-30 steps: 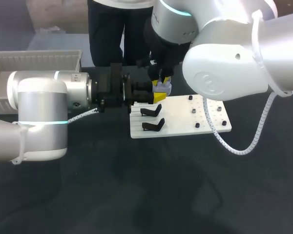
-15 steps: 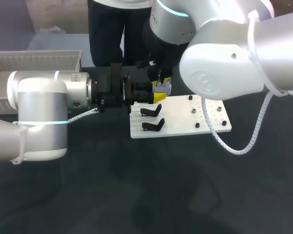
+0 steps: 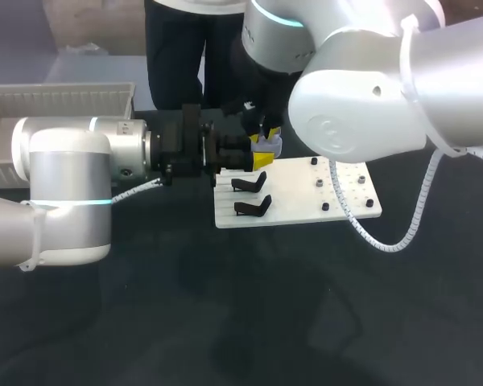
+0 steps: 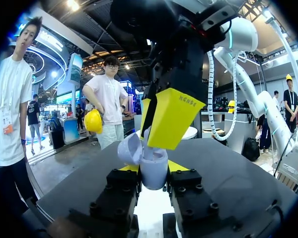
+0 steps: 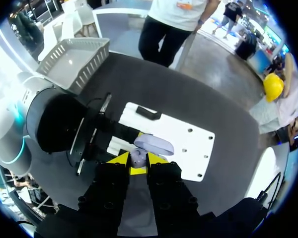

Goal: Pick up each earbud case from the left stands, insert the matching earbuds, close the lid, and place the case in the box.

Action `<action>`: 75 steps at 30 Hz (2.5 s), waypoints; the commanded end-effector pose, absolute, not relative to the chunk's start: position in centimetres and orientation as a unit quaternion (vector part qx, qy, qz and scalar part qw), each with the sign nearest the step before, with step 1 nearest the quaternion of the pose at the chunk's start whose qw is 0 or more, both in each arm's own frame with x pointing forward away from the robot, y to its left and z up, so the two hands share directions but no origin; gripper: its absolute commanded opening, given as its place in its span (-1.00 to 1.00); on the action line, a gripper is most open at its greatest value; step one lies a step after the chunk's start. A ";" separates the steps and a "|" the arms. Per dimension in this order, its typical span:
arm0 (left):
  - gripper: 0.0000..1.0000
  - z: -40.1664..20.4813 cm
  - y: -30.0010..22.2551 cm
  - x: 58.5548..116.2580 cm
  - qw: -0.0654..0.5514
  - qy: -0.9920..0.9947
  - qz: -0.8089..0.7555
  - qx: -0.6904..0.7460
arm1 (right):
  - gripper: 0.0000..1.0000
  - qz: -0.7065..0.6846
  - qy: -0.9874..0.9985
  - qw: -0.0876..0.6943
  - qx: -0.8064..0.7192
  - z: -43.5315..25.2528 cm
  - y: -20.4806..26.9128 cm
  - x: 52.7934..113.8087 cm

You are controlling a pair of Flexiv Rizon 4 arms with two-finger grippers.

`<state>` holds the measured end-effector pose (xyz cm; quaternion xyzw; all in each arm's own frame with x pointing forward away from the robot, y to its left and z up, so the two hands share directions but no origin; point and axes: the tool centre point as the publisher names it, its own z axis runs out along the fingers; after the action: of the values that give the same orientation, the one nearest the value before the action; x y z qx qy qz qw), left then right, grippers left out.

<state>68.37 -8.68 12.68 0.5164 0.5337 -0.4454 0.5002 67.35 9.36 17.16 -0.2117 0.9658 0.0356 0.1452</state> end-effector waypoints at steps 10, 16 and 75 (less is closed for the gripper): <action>-1.00 12.7 -8.8 68.1 0.505 0.532 -0.444 0.515 | -0.47 0.033 0.967 0.143 -0.210 17.1 9.5 67.4; -1.00 12.7 -8.8 68.1 0.505 0.532 -0.444 0.515 | -0.37 0.033 0.967 0.143 -0.210 17.1 9.4 67.2; -1.00 12.7 -8.8 68.1 0.505 0.532 -0.444 0.515 | -0.22 0.080 0.965 0.238 -0.074 18.2 6.8 69.8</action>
<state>68.32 -8.69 12.78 0.5166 0.5330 -0.4457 0.5004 70.65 7.86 17.61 -0.0827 0.9712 0.0739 0.2109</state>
